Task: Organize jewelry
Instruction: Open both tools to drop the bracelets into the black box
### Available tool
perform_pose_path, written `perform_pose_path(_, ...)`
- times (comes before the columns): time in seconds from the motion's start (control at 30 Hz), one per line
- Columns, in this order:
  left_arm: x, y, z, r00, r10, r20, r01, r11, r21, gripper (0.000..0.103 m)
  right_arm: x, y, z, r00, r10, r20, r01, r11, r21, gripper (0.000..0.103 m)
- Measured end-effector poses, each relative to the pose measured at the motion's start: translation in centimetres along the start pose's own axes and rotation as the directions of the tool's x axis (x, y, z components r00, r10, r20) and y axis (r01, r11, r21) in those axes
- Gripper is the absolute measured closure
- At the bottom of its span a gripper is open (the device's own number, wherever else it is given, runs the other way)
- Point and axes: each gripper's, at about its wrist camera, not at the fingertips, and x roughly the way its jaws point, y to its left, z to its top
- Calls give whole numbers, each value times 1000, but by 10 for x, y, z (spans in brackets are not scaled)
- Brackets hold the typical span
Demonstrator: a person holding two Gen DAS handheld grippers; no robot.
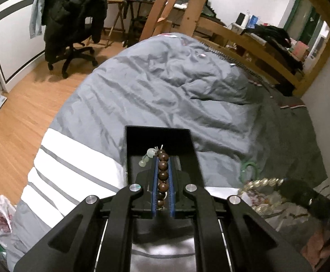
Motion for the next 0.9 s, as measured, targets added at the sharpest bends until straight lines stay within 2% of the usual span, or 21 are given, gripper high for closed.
perform_pose_path(0.23,29,19,7,998,-20,-60,17,998,-55,95,59,0,-4,997,-5,-75,6,1000,9,93)
perform_pose_path(0.4,40,25,7,996,-15,-93,7,996,-84,95,81,-12,-12,994,-5,-110,9,999,32,93)
perform_pose_path(0.6,35,29,8,998,-6,-65,-1,995,-104,95,87,-16,-16,991,8,-134,-4,999,35,92)
perform_pose_path(0.63,33,28,8,998,-10,-55,5,995,-103,94,85,-16,-16,991,8,-130,-4,999,34,92)
perform_pose_path(0.67,31,27,9,999,-14,-46,9,995,-102,87,83,-15,-14,992,12,-125,-9,1000,30,90)
perform_pose_path(0.7,28,26,9,999,-13,-33,10,995,-96,80,81,-13,-13,992,16,-124,-13,1000,28,78)
perform_pose_path(0.73,26,24,10,1000,-6,-23,4,996,-91,57,78,-13,-12,993,15,-120,-11,999,30,67)
perform_pose_path(0.77,22,22,10,1000,6,0,-6,996,-84,39,76,-12,-11,994,20,-104,-17,999,31,47)
perform_pose_path(0.8,19,20,10,1000,12,20,-11,997,-78,36,71,-12,-10,996,31,-86,-28,999,32,39)
perform_pose_path(0.87,12,18,11,999,-4,49,8,998,-67,34,56,-9,-7,998,24,-55,-23,1000,21,37)
perform_pose_path(0.9,9,18,11,998,-18,60,22,998,-67,33,49,-8,-5,999,15,-39,-14,1000,15,30)
